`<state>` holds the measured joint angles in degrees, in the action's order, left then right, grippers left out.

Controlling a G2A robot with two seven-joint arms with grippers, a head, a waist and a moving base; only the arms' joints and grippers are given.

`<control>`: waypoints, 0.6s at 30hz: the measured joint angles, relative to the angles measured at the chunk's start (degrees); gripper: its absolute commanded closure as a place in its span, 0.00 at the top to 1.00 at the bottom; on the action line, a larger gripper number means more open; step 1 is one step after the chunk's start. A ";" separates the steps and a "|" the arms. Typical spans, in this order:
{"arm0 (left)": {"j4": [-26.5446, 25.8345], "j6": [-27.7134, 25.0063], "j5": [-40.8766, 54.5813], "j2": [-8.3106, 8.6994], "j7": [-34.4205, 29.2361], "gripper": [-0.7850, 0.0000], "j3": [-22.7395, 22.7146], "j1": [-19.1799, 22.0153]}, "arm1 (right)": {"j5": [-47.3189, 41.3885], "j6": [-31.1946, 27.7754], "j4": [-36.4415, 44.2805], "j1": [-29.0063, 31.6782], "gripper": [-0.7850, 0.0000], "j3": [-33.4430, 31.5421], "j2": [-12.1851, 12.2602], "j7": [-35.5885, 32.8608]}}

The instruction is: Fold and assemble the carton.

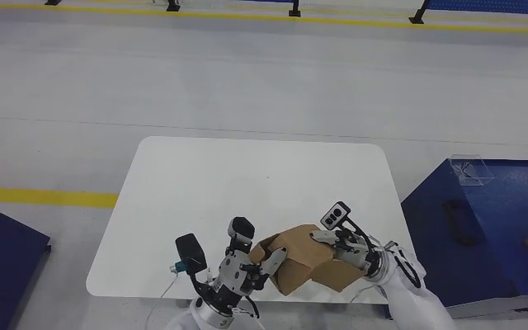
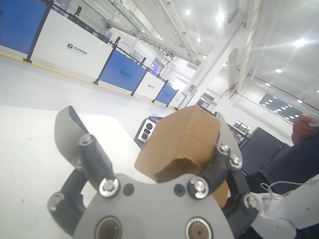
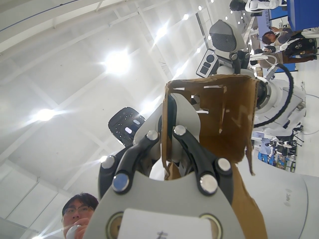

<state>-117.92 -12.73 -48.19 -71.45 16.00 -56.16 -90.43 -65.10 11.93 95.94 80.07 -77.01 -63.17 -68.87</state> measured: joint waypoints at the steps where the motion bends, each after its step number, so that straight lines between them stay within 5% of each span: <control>1: 0.20 0.18 -0.05 -0.06 0.08 1.00 0.01 0.13 | 0.00 0.07 0.01 0.02 0.00 -0.05 0.01 0.00; 10: 1.26 1.13 -2.27 -0.47 0.79 1.00 0.43 0.59 | -1.65 0.92 0.17 -0.16 0.00 -0.44 -0.06 0.84; 18: -1.69 -0.55 2.32 -0.10 0.09 1.00 -3.81 -1.80 | -2.12 1.39 -0.75 -1.37 0.00 -1.48 -0.04 1.68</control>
<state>-119.62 -13.27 -45.87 -71.55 16.08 -59.97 -92.23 -67.21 13.33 95.18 78.70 -78.49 -63.22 -67.20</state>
